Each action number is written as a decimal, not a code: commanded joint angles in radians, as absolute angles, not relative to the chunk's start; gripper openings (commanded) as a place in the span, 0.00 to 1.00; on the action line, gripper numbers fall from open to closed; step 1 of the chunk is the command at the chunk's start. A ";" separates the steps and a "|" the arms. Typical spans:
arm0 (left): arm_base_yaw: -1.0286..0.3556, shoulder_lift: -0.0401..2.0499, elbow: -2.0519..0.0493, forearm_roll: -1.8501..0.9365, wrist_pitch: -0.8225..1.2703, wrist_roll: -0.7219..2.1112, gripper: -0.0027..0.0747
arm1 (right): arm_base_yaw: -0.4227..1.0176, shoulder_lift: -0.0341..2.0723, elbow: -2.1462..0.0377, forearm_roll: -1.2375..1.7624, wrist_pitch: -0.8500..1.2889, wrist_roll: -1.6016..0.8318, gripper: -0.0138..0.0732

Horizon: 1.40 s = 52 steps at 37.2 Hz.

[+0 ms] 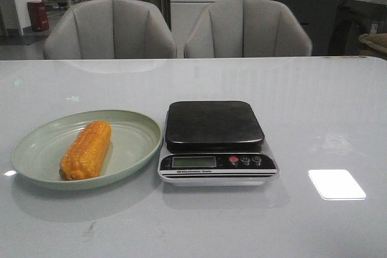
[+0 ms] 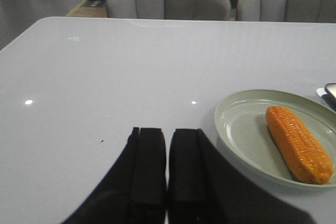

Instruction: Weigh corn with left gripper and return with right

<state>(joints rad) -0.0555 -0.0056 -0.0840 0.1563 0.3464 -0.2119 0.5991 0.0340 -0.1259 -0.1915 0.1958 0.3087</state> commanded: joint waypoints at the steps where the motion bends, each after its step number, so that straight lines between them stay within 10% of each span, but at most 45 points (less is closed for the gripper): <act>1: -0.029 -0.023 -0.042 0.158 0.156 -0.212 0.18 | 0.595 0.044 -0.154 -0.206 0.111 0.302 0.37; 52: -0.057 -0.027 0.038 0.106 0.018 -0.168 0.18 | 0.593 0.044 -0.154 -0.206 0.113 0.302 0.37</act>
